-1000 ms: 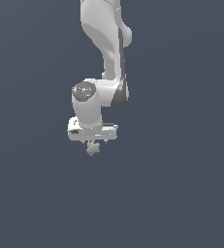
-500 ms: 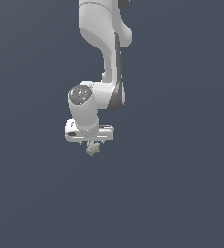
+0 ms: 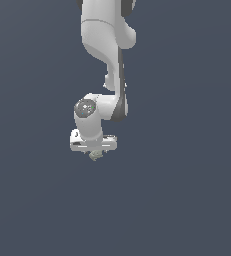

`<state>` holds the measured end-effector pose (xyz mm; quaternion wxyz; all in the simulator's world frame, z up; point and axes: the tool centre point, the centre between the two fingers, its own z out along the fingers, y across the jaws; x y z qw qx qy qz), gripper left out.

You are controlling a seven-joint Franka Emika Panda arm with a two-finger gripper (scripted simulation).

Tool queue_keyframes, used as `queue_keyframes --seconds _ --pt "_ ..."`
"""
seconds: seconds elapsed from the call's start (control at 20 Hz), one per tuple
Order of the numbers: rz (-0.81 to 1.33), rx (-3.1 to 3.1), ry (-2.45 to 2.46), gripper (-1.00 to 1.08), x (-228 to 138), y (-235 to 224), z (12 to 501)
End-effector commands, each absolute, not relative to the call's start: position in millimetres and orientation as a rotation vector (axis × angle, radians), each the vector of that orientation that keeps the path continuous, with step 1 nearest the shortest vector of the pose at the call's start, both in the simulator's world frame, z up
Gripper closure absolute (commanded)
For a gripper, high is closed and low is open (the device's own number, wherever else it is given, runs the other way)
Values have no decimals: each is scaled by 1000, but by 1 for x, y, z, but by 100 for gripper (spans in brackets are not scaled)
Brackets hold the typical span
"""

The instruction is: Pick up the object and move it to a goal position.

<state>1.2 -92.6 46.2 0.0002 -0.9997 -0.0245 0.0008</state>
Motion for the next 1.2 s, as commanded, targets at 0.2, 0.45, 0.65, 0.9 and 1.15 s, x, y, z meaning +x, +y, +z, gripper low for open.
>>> queue_keyframes --seconds 0.2,0.45,0.65,0.9,1.15 --pt "0 -3141 -77 108 3 -93 40" --pt "0 -3141 -77 108 3 -93 40" --pt "-1 -3141 -78 108 3 -93 40" --pt "-1 -3141 -78 108 6 -92 47" --pt "-1 -3141 -78 108 14 -91 67"
